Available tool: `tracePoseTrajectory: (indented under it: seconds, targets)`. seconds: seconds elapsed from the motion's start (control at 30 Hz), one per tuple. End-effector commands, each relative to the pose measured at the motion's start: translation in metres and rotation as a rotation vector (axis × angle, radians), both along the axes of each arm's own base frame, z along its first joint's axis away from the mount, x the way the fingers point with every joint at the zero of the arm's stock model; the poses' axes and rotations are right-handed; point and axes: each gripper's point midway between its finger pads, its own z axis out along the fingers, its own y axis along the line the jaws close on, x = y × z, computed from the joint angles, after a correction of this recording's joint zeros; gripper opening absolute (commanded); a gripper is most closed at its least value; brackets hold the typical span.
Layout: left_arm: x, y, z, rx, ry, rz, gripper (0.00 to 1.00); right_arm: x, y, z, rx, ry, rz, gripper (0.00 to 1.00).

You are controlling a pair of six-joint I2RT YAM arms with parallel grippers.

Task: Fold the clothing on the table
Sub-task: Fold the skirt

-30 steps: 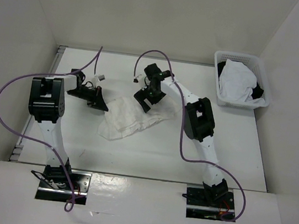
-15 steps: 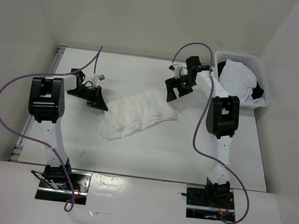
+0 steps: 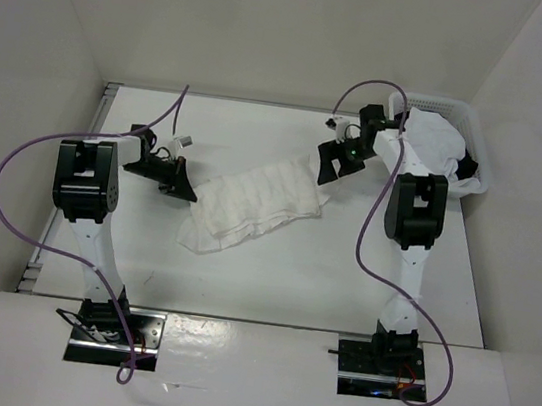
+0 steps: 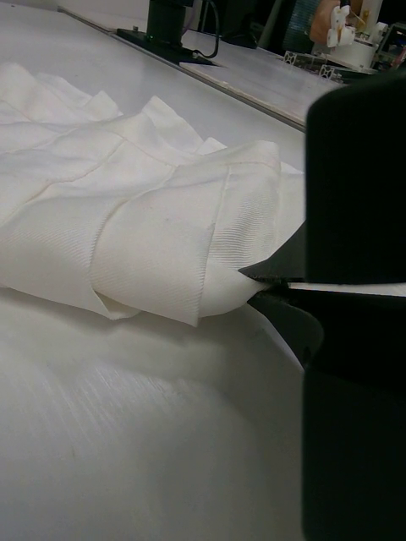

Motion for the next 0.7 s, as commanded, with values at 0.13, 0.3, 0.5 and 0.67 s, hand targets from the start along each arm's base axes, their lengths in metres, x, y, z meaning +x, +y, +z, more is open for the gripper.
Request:
tracePoseTrajectory:
  seconds: [0.13,0.3,0.5,0.67]
  targets:
    - [0.005,-0.003,0.015,-0.010,-0.056,-0.020,0.00,0.020,-0.032,-0.001,-0.029,-0.063,-0.064,0.98]
    - [0.005,-0.003,0.015,-0.010,-0.056,-0.020,0.00,0.016,-0.034,-0.014,-0.015,-0.017,-0.065,0.98]
    - [0.004,-0.003,0.012,-0.011,-0.047,-0.019,0.00,0.001,-0.023,-0.036,0.043,0.092,-0.034,0.98]
    - [0.002,-0.005,0.010,-0.021,-0.037,-0.026,0.00,-0.008,-0.013,-0.038,0.107,0.131,-0.001,0.98]
